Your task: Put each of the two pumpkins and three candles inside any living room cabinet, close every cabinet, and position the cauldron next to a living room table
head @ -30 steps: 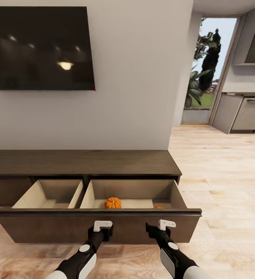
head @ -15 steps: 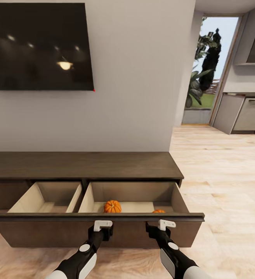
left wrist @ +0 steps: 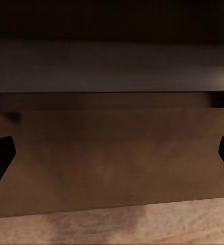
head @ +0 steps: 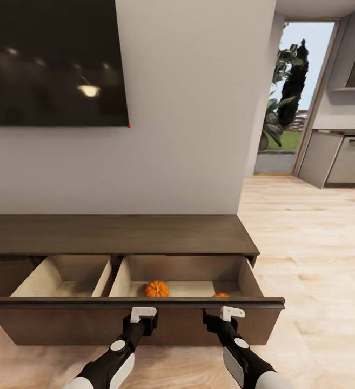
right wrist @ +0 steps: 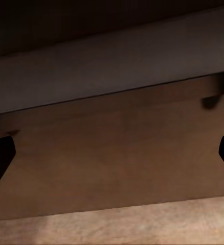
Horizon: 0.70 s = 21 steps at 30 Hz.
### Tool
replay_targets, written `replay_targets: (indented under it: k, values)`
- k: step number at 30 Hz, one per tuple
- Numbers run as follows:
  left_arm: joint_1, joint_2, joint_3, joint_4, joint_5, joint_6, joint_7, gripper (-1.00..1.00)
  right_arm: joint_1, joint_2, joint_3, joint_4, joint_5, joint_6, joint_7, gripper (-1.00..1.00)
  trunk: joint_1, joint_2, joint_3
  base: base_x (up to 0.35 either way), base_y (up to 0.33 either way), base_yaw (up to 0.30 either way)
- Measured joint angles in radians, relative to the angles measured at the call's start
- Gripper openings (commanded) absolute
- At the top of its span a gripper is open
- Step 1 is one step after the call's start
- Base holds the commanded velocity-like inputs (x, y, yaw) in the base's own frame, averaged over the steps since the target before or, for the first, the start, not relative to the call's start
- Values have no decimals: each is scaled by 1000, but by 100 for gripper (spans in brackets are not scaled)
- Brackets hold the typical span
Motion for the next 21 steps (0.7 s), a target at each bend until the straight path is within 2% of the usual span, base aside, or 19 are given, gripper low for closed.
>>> replay_targets:
  k: [13, 21]
  values:
    - [0, 0, 0, 0, 0, 0, 0, 100, 0, 1, -1, 0, 0, 0, -1, 100, 0, 0, 0, 314, 0, 0]
    - [0, 0, 0, -2, 0, 0, 0, 100, 0, 1, -1, 0, 0, 0, -1, 100, 0, 0, 0, 241, 0, 0]
